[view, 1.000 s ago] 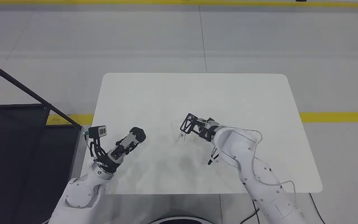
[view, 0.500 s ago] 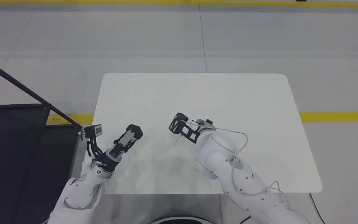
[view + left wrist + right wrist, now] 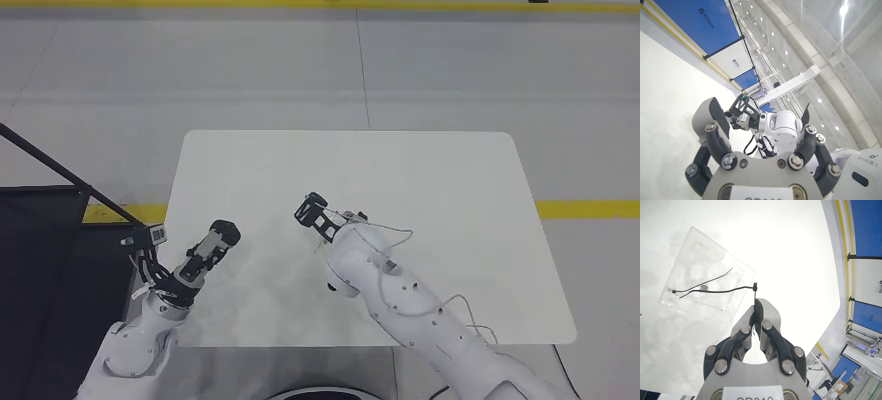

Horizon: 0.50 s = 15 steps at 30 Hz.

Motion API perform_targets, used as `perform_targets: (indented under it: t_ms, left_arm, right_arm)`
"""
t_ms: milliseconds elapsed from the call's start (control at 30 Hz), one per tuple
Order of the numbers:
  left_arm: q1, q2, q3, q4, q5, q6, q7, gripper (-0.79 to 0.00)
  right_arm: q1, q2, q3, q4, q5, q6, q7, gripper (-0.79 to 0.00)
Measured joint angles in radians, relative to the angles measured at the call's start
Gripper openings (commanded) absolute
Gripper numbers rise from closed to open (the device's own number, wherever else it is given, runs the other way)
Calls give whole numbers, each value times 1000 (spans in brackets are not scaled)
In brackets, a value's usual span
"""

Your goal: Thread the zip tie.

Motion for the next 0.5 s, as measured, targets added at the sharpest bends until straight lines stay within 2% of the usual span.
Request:
perform_targets:
  t_ms: [167, 233, 333, 500]
  left_arm:
    - [-3, 1, 9, 7, 3, -4, 3, 0]
    - [-5, 1, 11, 9, 4, -6, 5, 0]
    - [-5, 2, 11, 11, 3, -9, 6, 0]
    - [-5, 4, 10, 14, -6, -14, 7, 0]
  right_arm:
    - [8, -18, -21, 30, -13, -6, -3, -785]
    - [13, -26, -26, 44, -16, -7, -3, -751]
    - [17, -36, -29, 57, -20, -7, -3, -643]
    - [19, -47, -24, 67, -22, -14, -6, -625]
